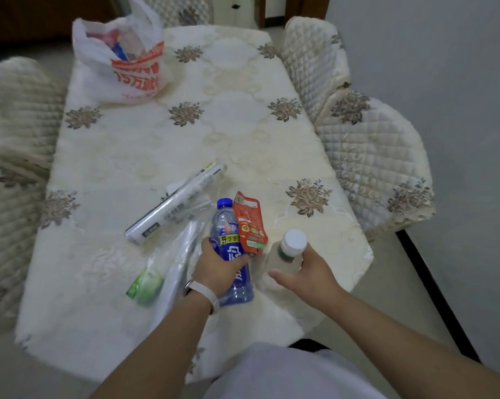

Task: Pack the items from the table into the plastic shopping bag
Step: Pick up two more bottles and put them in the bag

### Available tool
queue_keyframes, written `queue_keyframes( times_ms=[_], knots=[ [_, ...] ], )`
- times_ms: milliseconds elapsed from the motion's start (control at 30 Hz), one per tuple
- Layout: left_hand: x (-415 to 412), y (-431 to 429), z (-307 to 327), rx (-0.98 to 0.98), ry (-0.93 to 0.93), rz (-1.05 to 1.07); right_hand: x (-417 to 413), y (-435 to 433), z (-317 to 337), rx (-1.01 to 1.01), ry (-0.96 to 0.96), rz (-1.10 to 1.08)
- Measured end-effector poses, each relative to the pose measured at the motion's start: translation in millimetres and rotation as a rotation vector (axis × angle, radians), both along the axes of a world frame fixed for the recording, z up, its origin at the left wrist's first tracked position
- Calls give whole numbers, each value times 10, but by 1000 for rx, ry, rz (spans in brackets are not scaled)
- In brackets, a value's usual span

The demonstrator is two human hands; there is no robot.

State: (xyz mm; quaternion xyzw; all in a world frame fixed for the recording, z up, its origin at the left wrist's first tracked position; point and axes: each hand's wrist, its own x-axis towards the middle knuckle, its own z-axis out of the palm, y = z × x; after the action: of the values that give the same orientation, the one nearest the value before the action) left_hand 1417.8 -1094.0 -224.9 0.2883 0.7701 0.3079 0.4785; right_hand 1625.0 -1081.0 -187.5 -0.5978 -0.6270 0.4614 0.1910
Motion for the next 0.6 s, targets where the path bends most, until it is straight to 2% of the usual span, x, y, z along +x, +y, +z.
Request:
queue_keyframes(
  times_ms=[300, 600],
  knots=[
    [188, -293, 511, 212, 57, 315, 87, 409, 286, -52, 213, 243],
    [173, -1042, 921, 418, 77, 634, -501, 362, 547, -39, 370, 516]
  ],
)
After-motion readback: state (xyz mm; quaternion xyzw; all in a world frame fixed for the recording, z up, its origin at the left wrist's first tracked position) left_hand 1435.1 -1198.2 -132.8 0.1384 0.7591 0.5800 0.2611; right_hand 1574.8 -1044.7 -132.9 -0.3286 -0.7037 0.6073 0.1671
